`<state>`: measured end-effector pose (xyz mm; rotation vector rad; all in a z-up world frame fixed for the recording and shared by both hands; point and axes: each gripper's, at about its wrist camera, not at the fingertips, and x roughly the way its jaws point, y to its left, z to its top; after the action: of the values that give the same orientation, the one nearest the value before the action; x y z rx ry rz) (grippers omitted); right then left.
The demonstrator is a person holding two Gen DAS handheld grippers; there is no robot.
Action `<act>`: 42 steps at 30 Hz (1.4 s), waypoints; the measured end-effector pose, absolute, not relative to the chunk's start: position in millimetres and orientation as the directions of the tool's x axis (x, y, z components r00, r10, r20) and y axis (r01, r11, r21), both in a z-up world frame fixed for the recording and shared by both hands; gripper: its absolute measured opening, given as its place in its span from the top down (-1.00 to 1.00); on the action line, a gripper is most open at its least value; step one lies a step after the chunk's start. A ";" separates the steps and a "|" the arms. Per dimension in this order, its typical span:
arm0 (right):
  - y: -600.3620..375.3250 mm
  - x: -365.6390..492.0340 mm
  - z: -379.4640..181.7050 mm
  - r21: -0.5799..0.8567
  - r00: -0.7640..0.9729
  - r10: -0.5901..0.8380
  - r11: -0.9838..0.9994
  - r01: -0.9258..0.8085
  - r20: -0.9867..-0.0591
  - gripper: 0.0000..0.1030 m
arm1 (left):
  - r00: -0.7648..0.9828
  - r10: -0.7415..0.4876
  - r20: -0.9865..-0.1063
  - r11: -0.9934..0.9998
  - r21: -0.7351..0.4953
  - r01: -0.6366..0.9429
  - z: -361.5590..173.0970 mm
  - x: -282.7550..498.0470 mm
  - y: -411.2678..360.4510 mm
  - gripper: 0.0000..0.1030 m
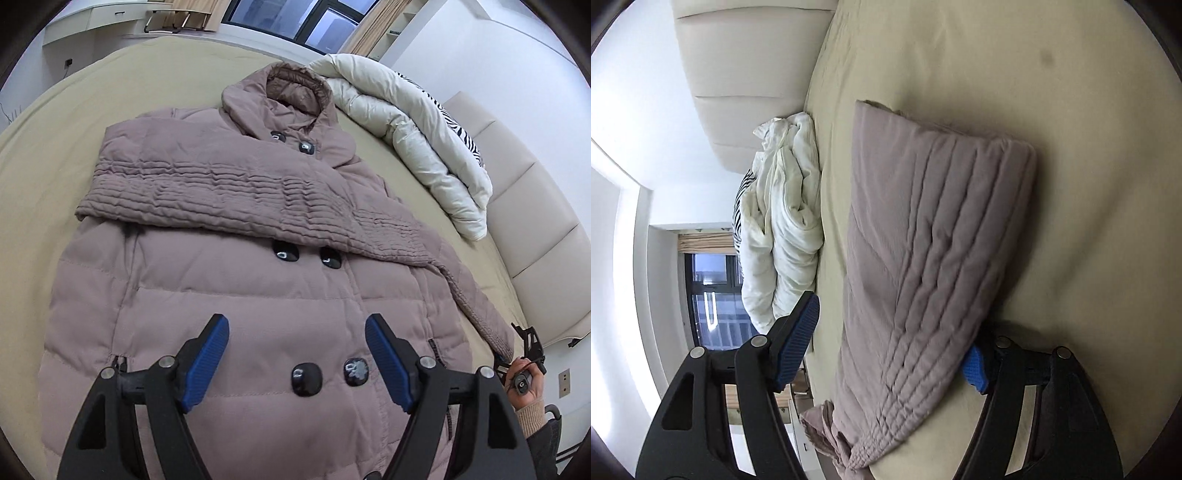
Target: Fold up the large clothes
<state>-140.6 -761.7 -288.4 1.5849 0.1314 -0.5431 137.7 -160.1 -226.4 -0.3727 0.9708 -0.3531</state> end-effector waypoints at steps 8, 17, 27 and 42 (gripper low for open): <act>-768.5 -97.2 -210.5 0.803 0.839 -0.227 0.250 0.542 -0.495 0.59 | 0.534 -0.493 -0.687 0.850 -0.513 0.124 -215.1 143.0 -146.1 -0.44; -551.2 41.9 -64.2 0.320 0.886 -0.058 0.920 0.226 -0.460 0.67 | 0.562 -0.550 -0.618 0.767 -0.639 0.048 -212.3 147.0 -103.2 -0.50; -325.7 103.3 -185.2 0.082 0.723 0.115 0.993 -0.080 -0.681 0.67 | 0.517 -0.653 -0.554 0.605 -0.792 -0.084 -246.5 177.1 -81.1 -0.84; -290.9 87.9 -215.2 -0.028 0.734 0.105 0.986 -0.167 -0.671 0.67 | 0.301 -0.717 -0.629 0.646 -0.761 -0.053 -248.4 263.4 -162.3 0.41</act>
<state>87.9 -290.9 -215.2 -0.0886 0.7317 0.1497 263.4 -162.3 -248.4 -0.7787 1.2024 -0.5046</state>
